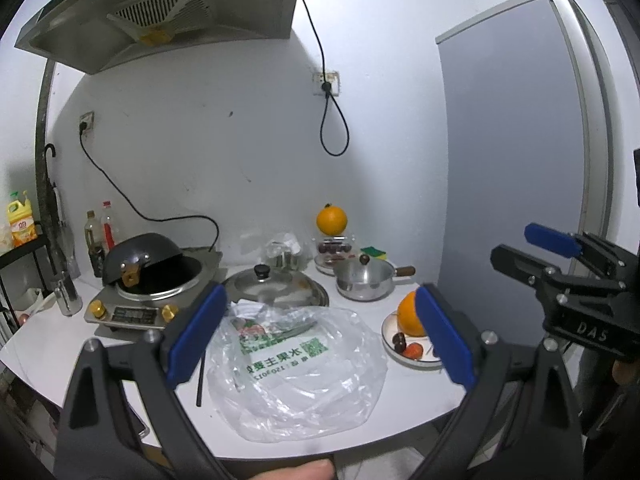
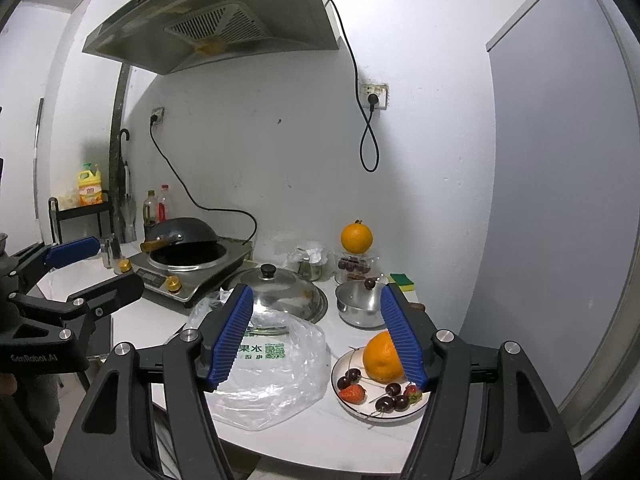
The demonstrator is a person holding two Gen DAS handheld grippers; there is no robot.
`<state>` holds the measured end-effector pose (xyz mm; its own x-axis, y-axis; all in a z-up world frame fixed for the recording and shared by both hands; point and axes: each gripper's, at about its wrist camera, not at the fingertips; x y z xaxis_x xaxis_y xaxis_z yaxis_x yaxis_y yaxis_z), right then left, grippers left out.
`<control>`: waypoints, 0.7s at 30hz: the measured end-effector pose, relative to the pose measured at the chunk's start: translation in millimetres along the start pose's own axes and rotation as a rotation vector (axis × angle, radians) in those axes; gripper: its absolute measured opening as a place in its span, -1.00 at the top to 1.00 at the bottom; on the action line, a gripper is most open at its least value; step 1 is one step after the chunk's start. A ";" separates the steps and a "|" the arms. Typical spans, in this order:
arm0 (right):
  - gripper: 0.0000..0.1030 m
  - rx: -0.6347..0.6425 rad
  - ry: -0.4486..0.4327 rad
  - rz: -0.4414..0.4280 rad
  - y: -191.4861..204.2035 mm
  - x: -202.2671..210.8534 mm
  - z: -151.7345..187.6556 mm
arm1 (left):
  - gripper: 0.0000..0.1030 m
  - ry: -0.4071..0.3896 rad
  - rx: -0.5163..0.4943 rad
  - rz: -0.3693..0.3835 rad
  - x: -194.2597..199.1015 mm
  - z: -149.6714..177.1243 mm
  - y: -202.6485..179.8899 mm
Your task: Organize fruits
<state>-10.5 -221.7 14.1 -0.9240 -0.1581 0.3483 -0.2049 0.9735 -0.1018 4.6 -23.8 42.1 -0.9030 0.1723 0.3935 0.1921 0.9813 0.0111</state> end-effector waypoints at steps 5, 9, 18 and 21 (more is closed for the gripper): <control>-0.35 0.000 0.001 -0.003 0.8 0.7 -0.2 | -0.87 -0.001 -0.004 0.001 -0.1 -0.1 -1.0; -0.35 0.003 0.003 -0.006 2.2 0.6 -1.1 | -0.87 -0.003 -0.003 0.000 0.4 -0.1 -1.0; -0.35 0.000 0.003 -0.010 0.9 -0.7 -1.3 | -0.87 -0.008 -0.005 -0.025 1.0 0.0 -1.8; -0.35 0.003 0.002 -0.010 2.1 -1.5 -1.8 | -0.87 -0.007 -0.003 -0.025 0.4 0.3 -1.8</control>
<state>-9.0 -219.0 15.1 -0.9210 -0.1677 0.3516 -0.2153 0.9713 -0.1006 3.7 -25.5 42.0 -0.9101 0.1481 0.3870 0.1703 0.9851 0.0236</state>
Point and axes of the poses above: each gripper's, at about its wrist camera, not at the fingertips, and x roughly against the way its jaws point, y to its left, z to its underside, and after that the axes turned 10 degrees about y, right-handed
